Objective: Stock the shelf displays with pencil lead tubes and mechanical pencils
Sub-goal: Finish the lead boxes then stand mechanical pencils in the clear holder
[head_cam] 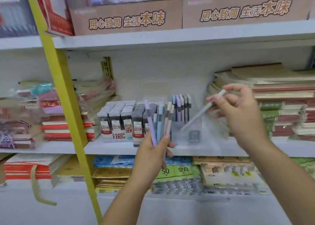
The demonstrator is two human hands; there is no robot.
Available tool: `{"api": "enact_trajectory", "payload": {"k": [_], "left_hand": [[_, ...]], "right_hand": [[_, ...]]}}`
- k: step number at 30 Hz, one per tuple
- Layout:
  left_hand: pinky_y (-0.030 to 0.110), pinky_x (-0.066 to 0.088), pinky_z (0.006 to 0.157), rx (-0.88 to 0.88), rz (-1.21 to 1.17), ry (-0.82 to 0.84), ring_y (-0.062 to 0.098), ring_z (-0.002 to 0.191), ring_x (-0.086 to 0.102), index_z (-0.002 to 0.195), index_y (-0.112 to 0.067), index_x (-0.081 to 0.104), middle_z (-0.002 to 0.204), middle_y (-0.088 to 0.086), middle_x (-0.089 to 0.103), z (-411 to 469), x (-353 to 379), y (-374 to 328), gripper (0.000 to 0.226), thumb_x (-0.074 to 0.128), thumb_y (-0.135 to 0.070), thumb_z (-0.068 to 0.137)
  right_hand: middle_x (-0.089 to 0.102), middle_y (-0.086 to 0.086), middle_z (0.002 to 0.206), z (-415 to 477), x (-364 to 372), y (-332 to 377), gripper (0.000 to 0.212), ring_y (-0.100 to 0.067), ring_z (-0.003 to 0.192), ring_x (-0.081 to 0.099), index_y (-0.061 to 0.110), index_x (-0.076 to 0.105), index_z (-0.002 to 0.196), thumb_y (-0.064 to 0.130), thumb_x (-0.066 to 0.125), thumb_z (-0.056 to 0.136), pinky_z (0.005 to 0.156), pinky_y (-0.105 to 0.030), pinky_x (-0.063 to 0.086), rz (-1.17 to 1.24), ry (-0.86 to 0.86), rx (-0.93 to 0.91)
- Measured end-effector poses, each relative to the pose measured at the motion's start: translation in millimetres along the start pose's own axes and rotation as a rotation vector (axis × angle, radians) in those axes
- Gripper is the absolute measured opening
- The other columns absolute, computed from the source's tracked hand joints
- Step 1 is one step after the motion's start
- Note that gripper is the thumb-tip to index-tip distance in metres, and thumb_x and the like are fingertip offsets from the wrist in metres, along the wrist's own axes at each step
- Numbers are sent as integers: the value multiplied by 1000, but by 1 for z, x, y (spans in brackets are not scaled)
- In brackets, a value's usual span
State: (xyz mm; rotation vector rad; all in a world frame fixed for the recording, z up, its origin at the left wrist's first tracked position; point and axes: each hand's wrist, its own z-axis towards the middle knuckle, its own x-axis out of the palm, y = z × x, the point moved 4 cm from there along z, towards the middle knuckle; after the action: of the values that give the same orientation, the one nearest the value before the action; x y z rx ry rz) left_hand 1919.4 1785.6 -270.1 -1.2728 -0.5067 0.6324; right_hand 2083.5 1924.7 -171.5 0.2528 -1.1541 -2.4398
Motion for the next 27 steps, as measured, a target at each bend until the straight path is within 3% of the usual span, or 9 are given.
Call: {"api": "enact_trajectory", "payload": {"k": [4,7,9,13,16,22,25,27], "left_hand": [[25,54,47,9,-83,-44,3,55,60,106,-29,64,70,-8,70,25,-9,-11,8,58,-28,100],[29,58,54,-11,-139,-38,6,57,62,103,-29,65,72,-5,71,36,-6,-12,7,59,-28,100],[30,59,55,-19,-159,-36,8,57,62,103,-24,66,72,-4,72,40,-3,-10,8,59,-27,99],[29,58,53,-20,-134,-35,6,56,62,101,-18,67,72,-4,72,43,2,-7,13,60,-28,99],[27,57,51,-9,-136,-23,5,56,61,101,-15,68,70,-5,71,43,4,-6,15,61,-29,98],[25,54,50,-7,-155,2,7,59,61,101,-12,70,72,-4,72,43,9,-3,20,63,-30,96],[25,54,52,-58,-181,22,10,62,62,85,-23,76,83,6,75,41,12,0,17,65,-32,95],[25,54,54,-84,-184,32,10,63,63,78,-32,78,88,12,75,39,13,1,21,65,-35,94]], "right_hand": [[71,2,81,45,5,1,23,-3,70,68,32,49,95,18,67,91,59,-17,52,-330,42,-179],[69,8,81,61,19,-24,21,-8,76,68,31,50,97,21,67,90,71,-33,55,-555,171,-157],[68,8,83,63,24,-40,20,-8,78,68,32,50,96,23,67,90,75,-35,56,-557,237,-112],[67,8,83,65,29,-53,20,-2,77,63,32,50,95,24,68,90,68,-11,45,-625,282,-151],[66,9,81,67,29,-53,21,1,78,61,32,49,93,24,68,89,66,-6,43,-626,289,-166],[59,14,80,74,29,-64,20,-4,77,57,26,54,92,27,73,85,60,-11,39,-748,270,-202],[48,6,89,75,32,-74,18,-11,82,46,22,62,100,27,72,85,65,-24,32,-900,288,-229],[47,2,96,71,34,-76,24,-14,90,47,21,65,112,27,68,89,71,-25,33,-927,284,-203]]}}
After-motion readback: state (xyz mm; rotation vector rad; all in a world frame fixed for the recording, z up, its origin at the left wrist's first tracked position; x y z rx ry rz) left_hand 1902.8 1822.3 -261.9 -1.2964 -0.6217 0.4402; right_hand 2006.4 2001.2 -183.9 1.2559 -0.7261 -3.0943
